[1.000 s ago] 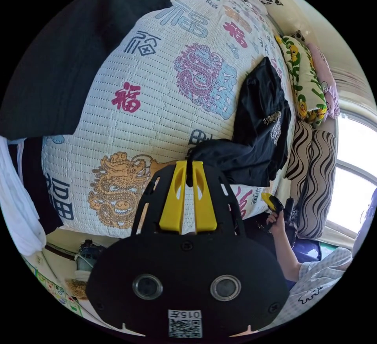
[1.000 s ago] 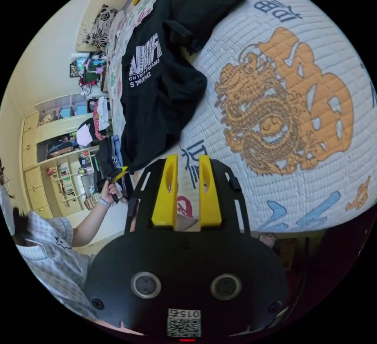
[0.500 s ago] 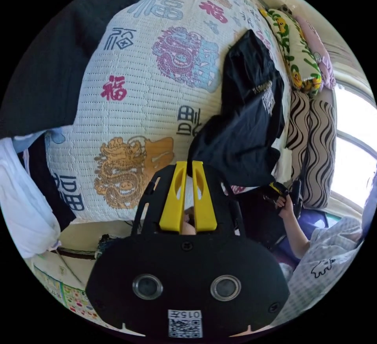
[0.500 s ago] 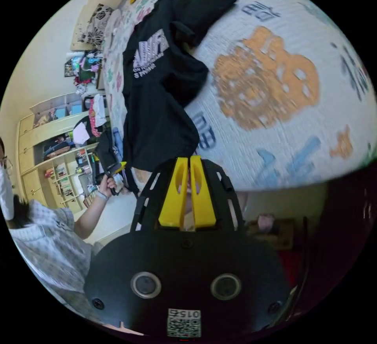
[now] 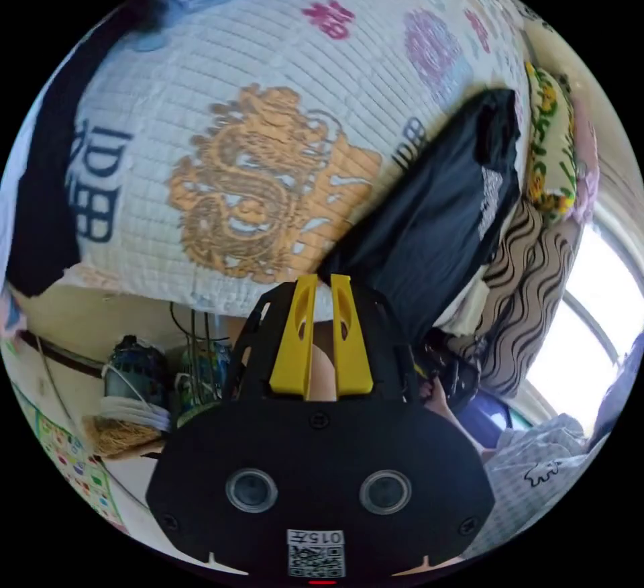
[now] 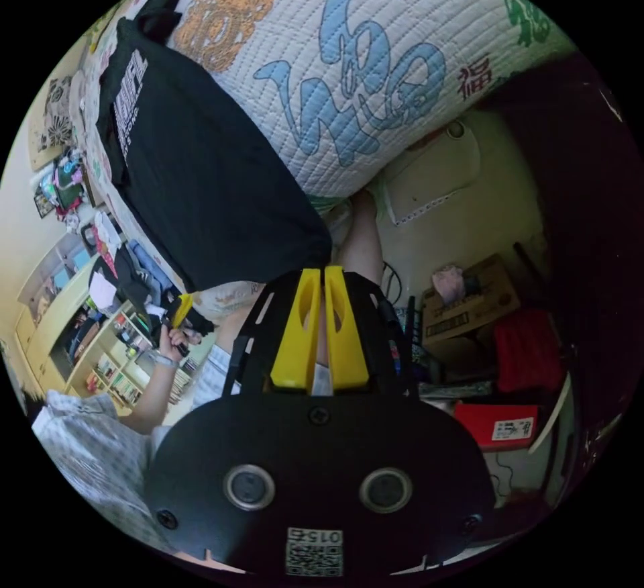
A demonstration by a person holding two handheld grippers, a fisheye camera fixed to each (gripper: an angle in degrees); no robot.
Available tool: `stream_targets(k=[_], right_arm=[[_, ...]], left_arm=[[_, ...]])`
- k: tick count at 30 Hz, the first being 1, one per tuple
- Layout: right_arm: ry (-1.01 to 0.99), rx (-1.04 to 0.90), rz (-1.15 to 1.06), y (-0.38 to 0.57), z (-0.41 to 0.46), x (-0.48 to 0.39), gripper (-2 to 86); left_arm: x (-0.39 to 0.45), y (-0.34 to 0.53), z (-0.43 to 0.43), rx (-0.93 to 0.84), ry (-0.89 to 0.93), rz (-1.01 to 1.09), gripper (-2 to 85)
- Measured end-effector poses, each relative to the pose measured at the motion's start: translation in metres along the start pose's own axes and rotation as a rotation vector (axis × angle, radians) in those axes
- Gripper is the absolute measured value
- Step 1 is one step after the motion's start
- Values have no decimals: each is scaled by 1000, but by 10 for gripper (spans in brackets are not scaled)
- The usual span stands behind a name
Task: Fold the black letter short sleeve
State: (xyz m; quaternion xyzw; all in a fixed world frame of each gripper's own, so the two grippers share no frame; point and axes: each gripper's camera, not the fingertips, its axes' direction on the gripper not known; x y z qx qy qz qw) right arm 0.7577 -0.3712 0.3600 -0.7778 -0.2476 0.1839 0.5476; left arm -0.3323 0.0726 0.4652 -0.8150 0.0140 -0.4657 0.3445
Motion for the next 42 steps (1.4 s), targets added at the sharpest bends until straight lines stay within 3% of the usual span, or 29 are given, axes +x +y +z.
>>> stream_targets(k=[4, 9, 12, 15, 21, 26, 29, 32, 34, 37, 42], right_arm=[[86, -64, -56, -10, 14, -30, -4], [148, -122, -73, -22, 27, -62, -4], [173, -146, -66, -27, 33, -82, -4], [208, -167, -88, -28, 37, -105, -3], [314, -162, -83, -22, 41, -139, -1], [253, -148, -42, -18, 39, -155, 11], [286, -187, -62, -21, 26, -165, 30], [381, -84, -38, -31, -15, -183, 12], [347, 9, -182, -48, -47, -229, 18], [280, 106, -424, -78, -64, -315, 49], [62, 99, -737, -134, -40, -461, 69]], left_arm=[[25, 11, -21, 134, -164, 88, 91], [101, 17, 17, 56, -280, 381, 119], [113, 10, 39, 75, -450, 336, 112], [117, 8, 42, 75, -464, 318, 48], [87, 2, -14, 132, -282, 259, 3], [52, -22, -46, 121, -74, 184, 15], [49, -33, -47, 46, -155, 152, 29], [52, -31, -64, 56, -339, 85, 34], [70, -29, -76, 106, -314, 134, 38], [122, -40, -79, 176, -120, 285, 51], [216, -99, -40, 186, 189, 411, 72]])
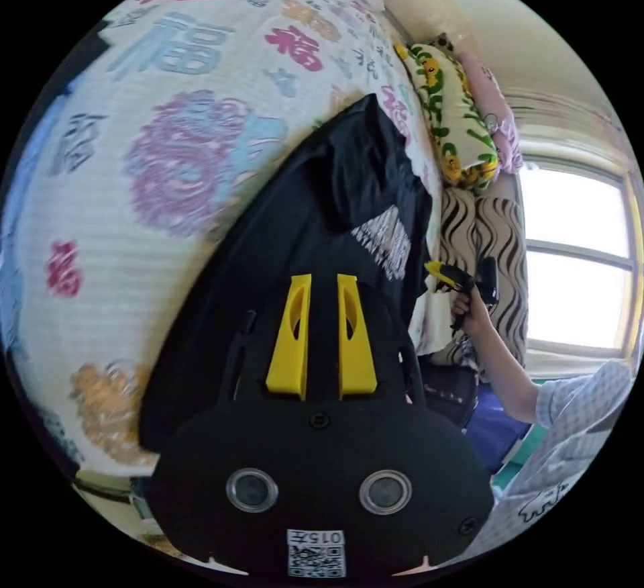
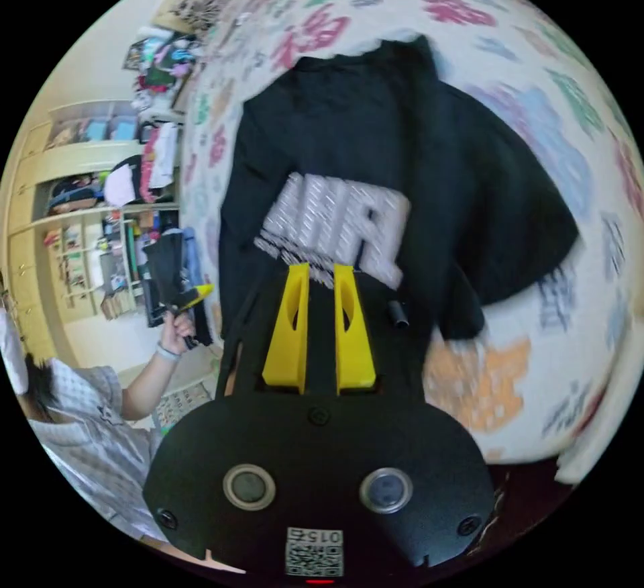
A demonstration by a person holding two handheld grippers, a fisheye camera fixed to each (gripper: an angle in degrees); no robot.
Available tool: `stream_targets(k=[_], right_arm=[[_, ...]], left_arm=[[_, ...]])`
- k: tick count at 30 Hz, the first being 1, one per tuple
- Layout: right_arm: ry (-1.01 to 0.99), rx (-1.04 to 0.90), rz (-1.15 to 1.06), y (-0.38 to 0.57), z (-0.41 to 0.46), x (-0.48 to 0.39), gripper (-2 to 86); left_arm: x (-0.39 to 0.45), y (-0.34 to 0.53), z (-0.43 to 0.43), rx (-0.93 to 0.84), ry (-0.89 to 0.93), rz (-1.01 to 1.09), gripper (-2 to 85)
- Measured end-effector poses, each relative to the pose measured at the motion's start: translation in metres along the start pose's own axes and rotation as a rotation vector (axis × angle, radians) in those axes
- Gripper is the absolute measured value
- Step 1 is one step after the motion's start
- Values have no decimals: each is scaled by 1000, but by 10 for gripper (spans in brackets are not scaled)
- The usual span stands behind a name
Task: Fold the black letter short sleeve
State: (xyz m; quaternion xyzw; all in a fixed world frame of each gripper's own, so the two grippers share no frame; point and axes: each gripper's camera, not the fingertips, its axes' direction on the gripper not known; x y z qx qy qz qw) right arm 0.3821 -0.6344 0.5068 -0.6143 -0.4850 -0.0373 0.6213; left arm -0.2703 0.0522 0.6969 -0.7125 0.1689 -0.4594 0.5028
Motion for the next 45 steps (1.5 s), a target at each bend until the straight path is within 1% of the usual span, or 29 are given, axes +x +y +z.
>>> stream_targets(k=[1, 3, 5, 7, 9, 10, 11, 13, 16, 19, 21, 23, 24, 26, 29, 31, 32, 33, 34, 36, 38, 40, 41, 42, 43, 45], right_arm=[[-10, -22, -38, -29, 12, -15, 74], [6, -72, -67, -66, 29, -33, 85], [21, -109, -68, -92, 42, -46, 90], [28, -136, -52, -112, 50, -60, 70], [80, -158, -29, -118, 50, -70, 42], [74, -161, -47, -120, 46, -78, 25], [64, -163, -47, -121, 44, -82, 22], [8, -158, -79, -125, 32, -105, 12], [-86, -108, -179, -142, 14, -153, 7], [-151, -71, -304, -174, 14, -213, 5], [-180, -82, -358, -198, 27, -248, 6], [-154, -110, -391, -219, 48, -279, 6], [-141, -144, -389, -231, 64, -295, 7], [-130, -193, -342, -245, 88, -313, 8], [45, -224, -310, -254, 113, -338, 14], [234, -235, -373, -251, 122, -358, 24], [286, -243, -395, -250, 123, -362, 27], [395, -253, -450, -248, 124, -371, 41], [501, -221, -499, -245, 120, -381, 49], [572, -164, -565, -242, 107, -395, 52], [518, -134, -590, -237, 87, -403, 48], [300, -122, -630, -216, 52, -397, 33], [247, -117, -644, -208, 41, -393, 29], [152, -107, -673, -189, 20, -380, 24], [80, -89, -667, -166, -1, -360, 20], [2, -66, -617, -129, -32, -320, 14]], left_arm=[[3, -7, 7, 2, 11, -6, 75], [6, -30, 31, -26, 27, -86, 85], [6, -40, 40, -34, 58, -136, 84], [8, -44, 40, -4, 106, -161, 78], [8, -48, 37, 14, 167, -203, 58], [8, -49, 36, 17, 182, -212, 48], [9, -50, 35, 16, 212, -228, 29], [13, -54, 30, 16, 262, -228, 18], [24, -62, 6, 95, 364, -178, 9], [22, -72, -27, 226, 464, -181, 5], [10, -77, -49, 345, 534, -233, 4], [-3, -77, -60, 422, 578, -299, 4], [-10, -75, -63, 465, 599, -350, 4], [-16, -75, -64, 489, 624, -412, 3], [-8, -79, -60, 495, 612, -422, 3], [-2, -81, -57, 501, 634, -445, 3], [2, -81, -54, 486, 628, -477, 4], [8, -81, -54, 478, 591, -493, 4], [12, -80, -55, 476, 564, -498, 4], [29, -76, -60, 480, 488, -513, 5], [43, -69, -65, 489, 418, -551, 6], [60, -64, -66, 471, 380, -567, 7], [74, -61, -63, 462, 390, -550, 8], [89, -58, -60, 449, 414, -522, 9], [97, -57, -58, 442, 427, -506, 10], [135, -54, -48, 394, 474, -419, 14]])
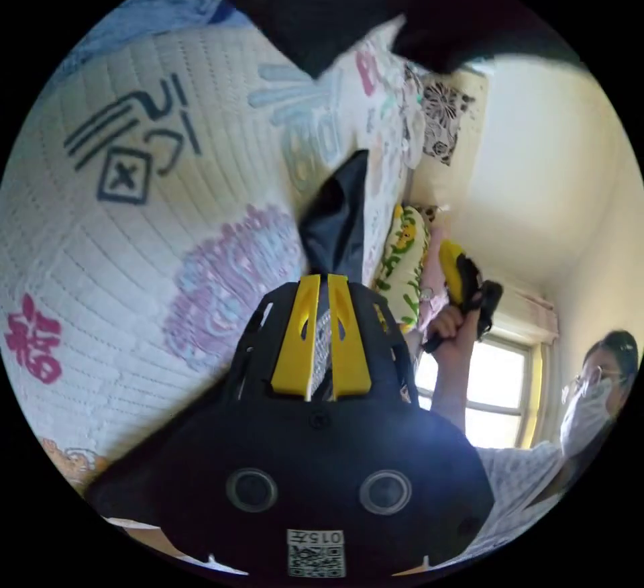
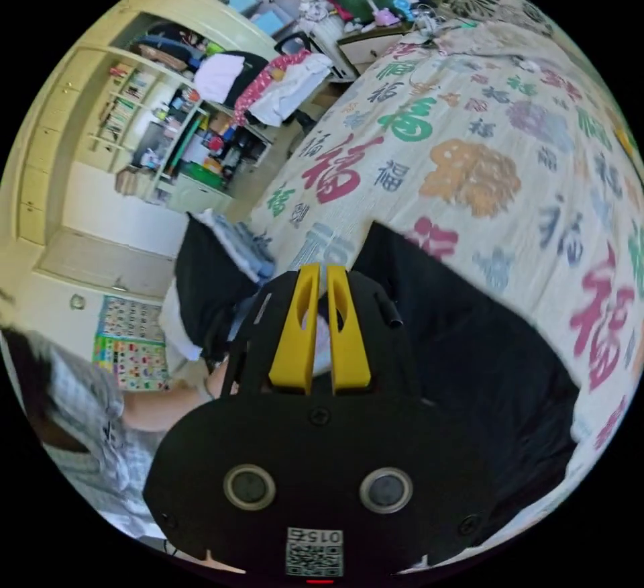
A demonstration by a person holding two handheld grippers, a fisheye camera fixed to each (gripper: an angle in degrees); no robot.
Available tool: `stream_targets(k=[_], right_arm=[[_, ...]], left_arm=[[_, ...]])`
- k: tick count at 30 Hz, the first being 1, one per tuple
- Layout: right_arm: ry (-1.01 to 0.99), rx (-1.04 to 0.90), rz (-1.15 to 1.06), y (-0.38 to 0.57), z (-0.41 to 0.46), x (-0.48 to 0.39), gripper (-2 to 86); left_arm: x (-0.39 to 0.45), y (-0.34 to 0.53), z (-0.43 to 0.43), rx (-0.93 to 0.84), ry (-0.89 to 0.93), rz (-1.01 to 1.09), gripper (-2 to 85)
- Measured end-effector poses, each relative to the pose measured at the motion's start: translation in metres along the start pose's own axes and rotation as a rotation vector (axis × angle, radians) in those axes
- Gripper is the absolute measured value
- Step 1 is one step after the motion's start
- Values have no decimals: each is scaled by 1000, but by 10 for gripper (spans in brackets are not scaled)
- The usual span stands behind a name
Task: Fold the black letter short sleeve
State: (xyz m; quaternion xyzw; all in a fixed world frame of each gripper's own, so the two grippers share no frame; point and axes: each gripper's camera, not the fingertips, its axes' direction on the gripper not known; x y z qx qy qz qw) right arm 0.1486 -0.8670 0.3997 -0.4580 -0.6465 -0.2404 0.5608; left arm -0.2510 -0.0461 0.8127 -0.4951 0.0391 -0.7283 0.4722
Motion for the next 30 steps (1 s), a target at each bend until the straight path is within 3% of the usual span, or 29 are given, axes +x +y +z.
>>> stream_targets(k=[5, 7, 13, 22, 24, 26, 28, 30], right_arm=[[112, 131, 417, 184, -77, 50, 14], [169, 223, 709, 284, -117, 81, 20], [92, 439, 1059, 463, -187, 145, 53], [-333, 563, 1021, 552, -202, 220, 80], [-385, 567, 1000, 559, -204, 229, 76], [-437, 573, 978, 568, -209, 235, 75], [-453, 578, 935, 585, -222, 238, 76], [-440, 588, 915, 603, -233, 238, 76]], left_arm=[[63, 50, 67, -271, 9, 194, 40], [89, 73, 102, -392, -36, 283, 50], [182, 177, 251, -698, -235, 599, 76], [266, 382, 505, -1000, -722, 1144, 126], [254, 424, 556, -1091, -936, 1246, 106], [252, 444, 576, -1072, -1073, 1353, 70], [266, 449, 581, -1078, -998, 1333, 37], [296, 433, 569, -998, -705, 1178, 25]])
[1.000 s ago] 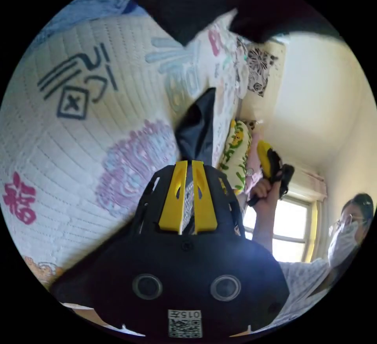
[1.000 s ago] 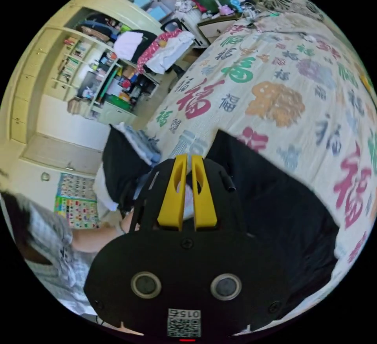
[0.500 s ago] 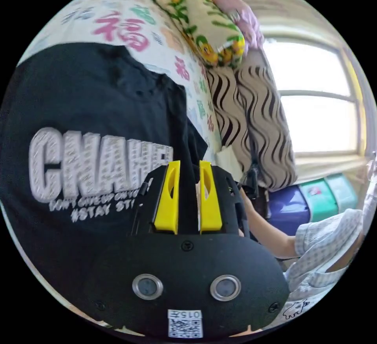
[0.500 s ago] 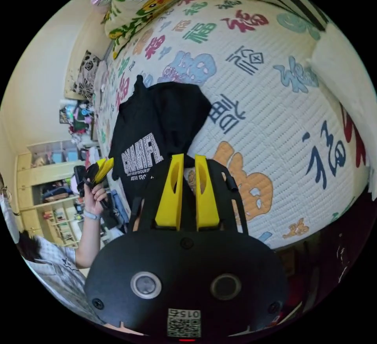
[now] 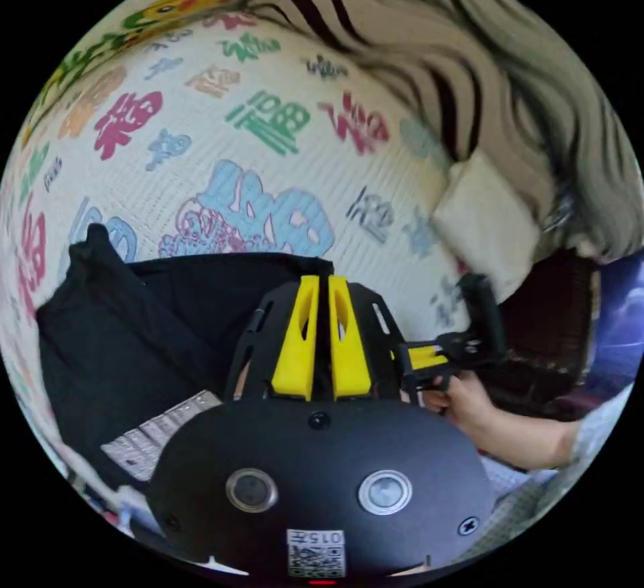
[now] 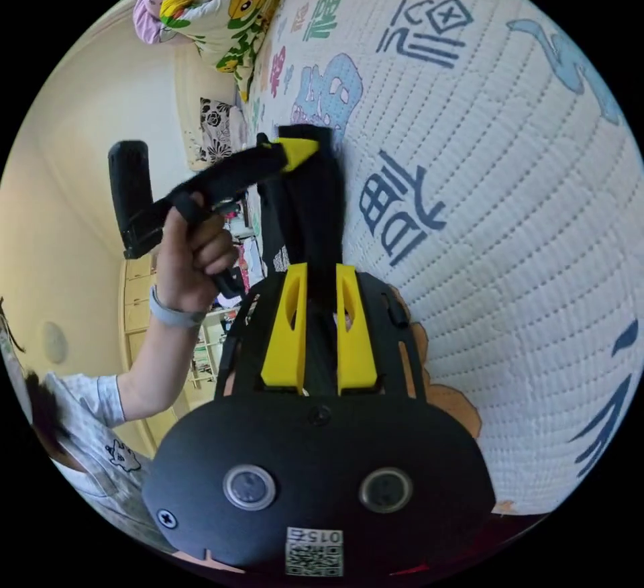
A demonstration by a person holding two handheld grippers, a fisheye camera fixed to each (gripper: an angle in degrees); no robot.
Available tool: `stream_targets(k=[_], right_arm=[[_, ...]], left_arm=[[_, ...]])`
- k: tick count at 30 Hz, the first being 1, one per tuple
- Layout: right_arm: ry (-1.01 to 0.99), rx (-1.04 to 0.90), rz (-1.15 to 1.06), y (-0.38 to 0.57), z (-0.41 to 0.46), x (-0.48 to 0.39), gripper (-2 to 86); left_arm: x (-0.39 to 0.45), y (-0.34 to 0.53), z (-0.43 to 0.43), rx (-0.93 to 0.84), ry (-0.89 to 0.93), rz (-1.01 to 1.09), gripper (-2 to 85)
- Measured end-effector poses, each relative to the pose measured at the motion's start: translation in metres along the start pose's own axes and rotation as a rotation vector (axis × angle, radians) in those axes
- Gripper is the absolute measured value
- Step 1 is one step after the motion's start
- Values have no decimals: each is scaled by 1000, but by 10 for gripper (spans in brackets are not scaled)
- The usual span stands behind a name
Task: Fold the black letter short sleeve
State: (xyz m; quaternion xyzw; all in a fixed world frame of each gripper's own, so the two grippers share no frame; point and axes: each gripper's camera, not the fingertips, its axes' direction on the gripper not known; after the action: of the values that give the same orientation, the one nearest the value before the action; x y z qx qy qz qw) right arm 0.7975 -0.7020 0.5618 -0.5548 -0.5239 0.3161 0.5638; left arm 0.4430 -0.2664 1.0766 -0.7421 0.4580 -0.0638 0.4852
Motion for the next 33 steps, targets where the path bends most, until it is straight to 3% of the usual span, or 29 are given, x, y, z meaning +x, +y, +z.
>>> stream_targets(k=[3, 4, 7, 10, 16, 20, 23, 27, 33], right_arm=[[-39, 54, -23, 10, -36, 11, 73], [-52, 92, -27, 14, -50, 15, 73], [-2, 124, -27, 15, -75, 24, 84], [83, 102, -36, 11, -90, 31, 101], [215, 68, -66, 9, -106, 39, 93], [361, 34, -107, 8, -110, 45, 13], [247, 23, -127, 13, -123, 54, 0], [253, 159, -121, 38, -165, 62, -5], [301, 285, -4, 72, -214, 95, -4]], left_arm=[[-36, 7, -30, 282, 406, -195, 36], [-43, 7, -30, 292, 435, -241, 43], [-63, 8, -17, 205, 354, -378, 85], [-53, 5, -10, 167, 356, -369, 106], [0, -23, 2, 147, 39, -249, 127], [14, -50, 39, 41, -163, -252, 77], [19, -54, 49, 51, -136, -248, 44], [39, -53, 49, 162, 61, -144, 46], [55, -64, 92, 79, 119, -90, 68]])
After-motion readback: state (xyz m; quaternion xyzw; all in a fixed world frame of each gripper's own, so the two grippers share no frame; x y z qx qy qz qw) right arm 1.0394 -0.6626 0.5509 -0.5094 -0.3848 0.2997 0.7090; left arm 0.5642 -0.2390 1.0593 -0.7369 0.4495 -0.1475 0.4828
